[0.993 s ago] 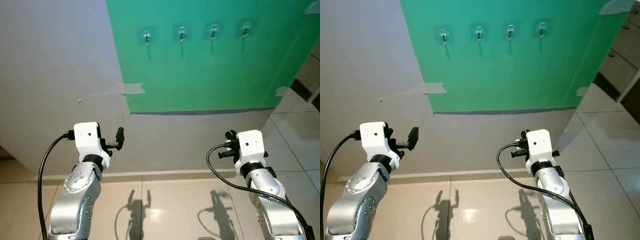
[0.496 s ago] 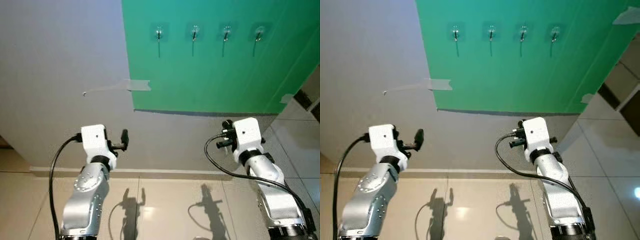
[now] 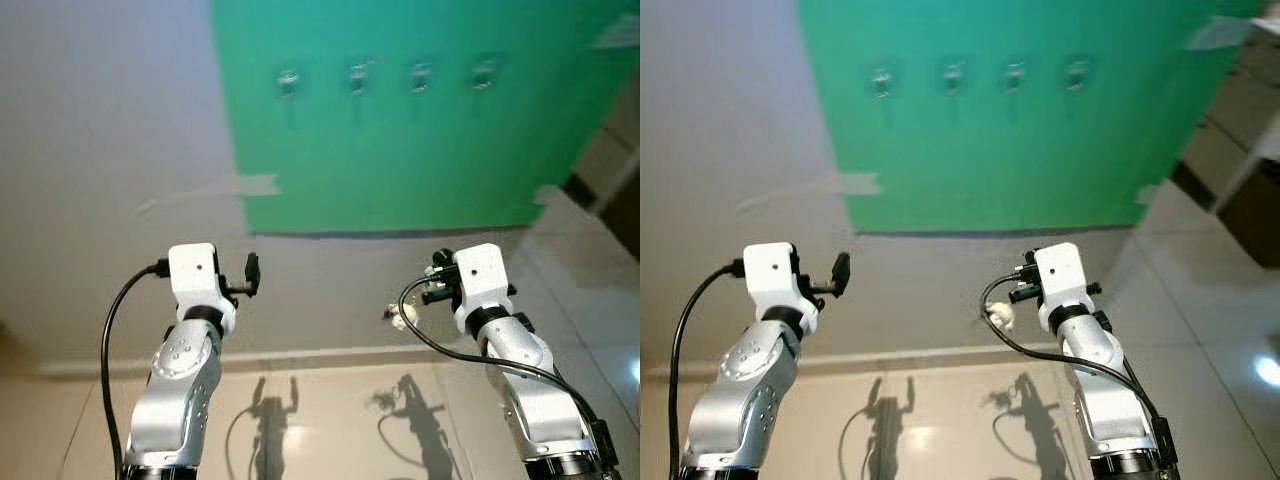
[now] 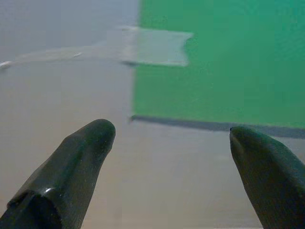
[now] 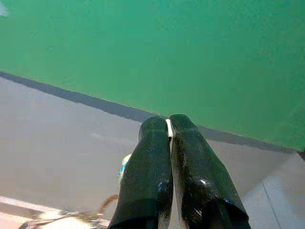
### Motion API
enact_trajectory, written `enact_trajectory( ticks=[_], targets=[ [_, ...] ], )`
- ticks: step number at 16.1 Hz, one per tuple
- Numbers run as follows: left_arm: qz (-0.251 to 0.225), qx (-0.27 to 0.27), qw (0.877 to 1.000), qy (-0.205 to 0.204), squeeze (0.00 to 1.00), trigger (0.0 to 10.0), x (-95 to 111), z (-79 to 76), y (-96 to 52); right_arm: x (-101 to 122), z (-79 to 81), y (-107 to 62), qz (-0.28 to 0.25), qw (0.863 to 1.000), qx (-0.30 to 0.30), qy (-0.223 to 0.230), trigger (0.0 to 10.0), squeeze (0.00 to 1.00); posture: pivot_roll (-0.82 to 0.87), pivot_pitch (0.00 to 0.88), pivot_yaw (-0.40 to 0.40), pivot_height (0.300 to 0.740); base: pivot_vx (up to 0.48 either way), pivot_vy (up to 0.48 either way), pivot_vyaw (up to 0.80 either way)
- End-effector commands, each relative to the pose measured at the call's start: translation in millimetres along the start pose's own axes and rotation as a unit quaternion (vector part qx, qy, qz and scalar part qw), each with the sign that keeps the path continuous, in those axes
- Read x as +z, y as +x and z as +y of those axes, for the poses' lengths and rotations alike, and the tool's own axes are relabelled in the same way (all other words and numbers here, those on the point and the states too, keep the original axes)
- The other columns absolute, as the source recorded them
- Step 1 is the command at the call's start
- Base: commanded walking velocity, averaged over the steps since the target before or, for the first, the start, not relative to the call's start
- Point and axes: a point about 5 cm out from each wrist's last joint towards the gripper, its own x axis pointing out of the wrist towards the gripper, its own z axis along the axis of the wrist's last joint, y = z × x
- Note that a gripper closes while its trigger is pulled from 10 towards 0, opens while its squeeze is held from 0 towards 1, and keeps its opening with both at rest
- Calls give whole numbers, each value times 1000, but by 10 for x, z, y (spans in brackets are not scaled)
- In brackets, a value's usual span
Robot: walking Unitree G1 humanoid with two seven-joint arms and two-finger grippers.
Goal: Hang keys on a hook
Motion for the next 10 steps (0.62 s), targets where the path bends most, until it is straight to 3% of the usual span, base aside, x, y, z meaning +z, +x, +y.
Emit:
enact_trajectory(
  ticks=[1, 4, 7, 9, 10],
  targets=[
    [-2, -2, 1000, 5, 0, 10000, 15, -26, 16, -9, -18, -1, 0, 1000, -5, -4, 0, 0, -214, 0, 11, 736, 480, 0, 0],
    [1, -4, 1000, 3, 0, 10000, 4, -24, 2, -30, -25, -6, 1, 1000, -9, -4, 0, 0, -216, 0, 22, 736, 480, 0, 0],
    [31, -22, 999, -15, 0, 10000, -19, 26, -240, -64, -53, -34, 4, 1000, -15, -7, 0, 0, -214, 0, 42, 736, 471, 0, 0],
    [49, -14, 999, -20, 0, 10000, -49, 109, -277, -77, -63, -54, 7, 1000, -21, -3, 0, 0, -208, 0, 47, 736, 456, 0, 0],
    [62, -7, 998, -23, 0, 10000, -92, 154, -284, -95, -74, -81, 11, 1000, -25, 2, 0, 0, -206, 0, 47, 736, 0, 0, 0]
  ],
)
